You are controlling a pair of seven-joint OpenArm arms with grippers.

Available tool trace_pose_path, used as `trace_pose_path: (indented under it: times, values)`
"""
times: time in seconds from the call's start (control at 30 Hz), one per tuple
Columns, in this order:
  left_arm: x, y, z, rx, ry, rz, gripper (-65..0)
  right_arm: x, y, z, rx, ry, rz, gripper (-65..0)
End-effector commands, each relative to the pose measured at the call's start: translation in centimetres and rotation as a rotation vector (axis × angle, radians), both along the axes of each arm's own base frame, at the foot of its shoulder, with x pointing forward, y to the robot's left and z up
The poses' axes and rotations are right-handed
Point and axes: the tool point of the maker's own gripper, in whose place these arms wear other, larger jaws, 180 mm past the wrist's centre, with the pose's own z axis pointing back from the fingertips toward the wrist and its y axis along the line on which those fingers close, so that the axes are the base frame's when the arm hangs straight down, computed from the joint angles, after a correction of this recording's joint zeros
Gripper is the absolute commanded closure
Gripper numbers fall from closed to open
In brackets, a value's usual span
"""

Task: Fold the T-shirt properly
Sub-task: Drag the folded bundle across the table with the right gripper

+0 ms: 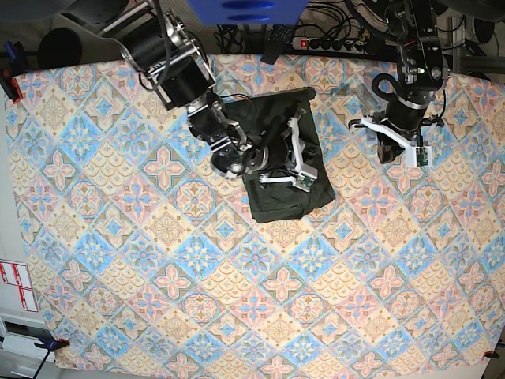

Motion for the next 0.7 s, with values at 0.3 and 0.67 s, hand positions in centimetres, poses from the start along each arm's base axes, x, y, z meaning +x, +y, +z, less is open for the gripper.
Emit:
trace_pose_path:
  times: [0.3, 0.67]
  values:
    - [0.6, 0.0, 1.2, 0.003, -0.046, -0.003, 0.0, -0.4, -4.2, -2.8, -0.144, -0.005, 0.033, -4.4]
    - [0.6, 0.0, 1.2, 0.003, -0.046, -0.003, 0.0, 3.8, -11.0, -3.1, -0.143, 0.022, -0.223, -4.4]
